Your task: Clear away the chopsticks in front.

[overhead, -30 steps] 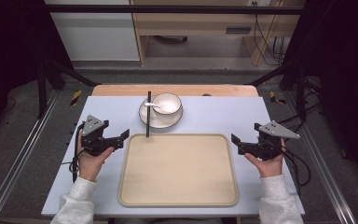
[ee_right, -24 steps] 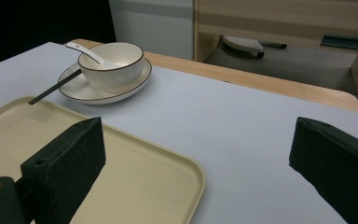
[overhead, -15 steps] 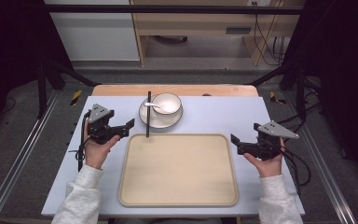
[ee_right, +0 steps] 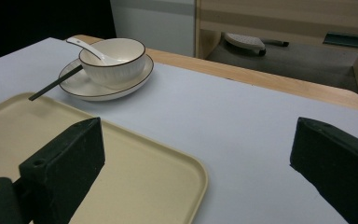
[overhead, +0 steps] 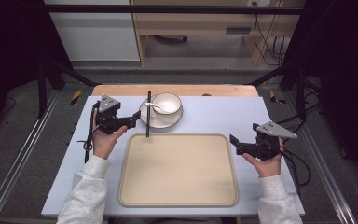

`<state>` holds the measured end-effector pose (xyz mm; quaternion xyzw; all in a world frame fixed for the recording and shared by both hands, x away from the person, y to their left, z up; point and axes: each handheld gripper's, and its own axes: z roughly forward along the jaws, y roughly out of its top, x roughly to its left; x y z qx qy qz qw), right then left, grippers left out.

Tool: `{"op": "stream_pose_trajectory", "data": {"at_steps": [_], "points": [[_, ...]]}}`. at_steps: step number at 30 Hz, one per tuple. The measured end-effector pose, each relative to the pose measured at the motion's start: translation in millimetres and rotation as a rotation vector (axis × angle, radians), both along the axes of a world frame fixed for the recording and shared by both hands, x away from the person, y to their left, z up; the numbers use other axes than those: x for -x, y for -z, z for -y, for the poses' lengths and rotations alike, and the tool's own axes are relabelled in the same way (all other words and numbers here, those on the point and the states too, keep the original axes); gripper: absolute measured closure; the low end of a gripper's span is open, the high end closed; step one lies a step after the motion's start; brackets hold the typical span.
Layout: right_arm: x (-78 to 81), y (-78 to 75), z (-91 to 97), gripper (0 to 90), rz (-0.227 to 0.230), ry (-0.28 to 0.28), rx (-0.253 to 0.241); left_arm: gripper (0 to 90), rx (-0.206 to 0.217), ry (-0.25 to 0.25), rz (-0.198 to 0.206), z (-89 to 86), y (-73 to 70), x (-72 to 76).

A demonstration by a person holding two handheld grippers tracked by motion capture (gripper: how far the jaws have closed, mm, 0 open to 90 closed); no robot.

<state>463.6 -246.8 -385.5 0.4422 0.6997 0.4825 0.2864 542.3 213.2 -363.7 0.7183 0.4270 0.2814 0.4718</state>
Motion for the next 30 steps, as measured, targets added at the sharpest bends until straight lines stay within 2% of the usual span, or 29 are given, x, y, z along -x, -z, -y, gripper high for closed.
{"op": "stream_pose_trajectory", "data": {"at_steps": [4, 11, 17, 24, 30], "points": [[-0.6, 0.8, -0.6, 3.4, -0.005, -0.002, 0.005, 15.0, -0.009, 0.002, -0.009, 5.0, 3.2, -10.0], [-1.0, 1.0, -0.6, 3.3, -0.004, -0.001, 0.006, 16.2, -0.002, 0.0, -0.031, 9.2, 12.0, -25.4], [-1.9, 1.9, -1.4, 3.3, -0.009, -0.004, 0.01, 17.2, -0.008, -0.007, -0.049, 9.8, 20.3, -33.7], [-2.2, 2.7, -2.1, 3.4, -0.013, -0.005, 0.012, 19.6, -0.048, -0.019, -0.075, 10.1, 30.0, -40.2], [-2.5, 2.9, -2.6, 3.5, -0.014, -0.008, 0.012, 25.8, -0.08, -0.022, -0.098, 12.9, 39.8, -47.7]]}}
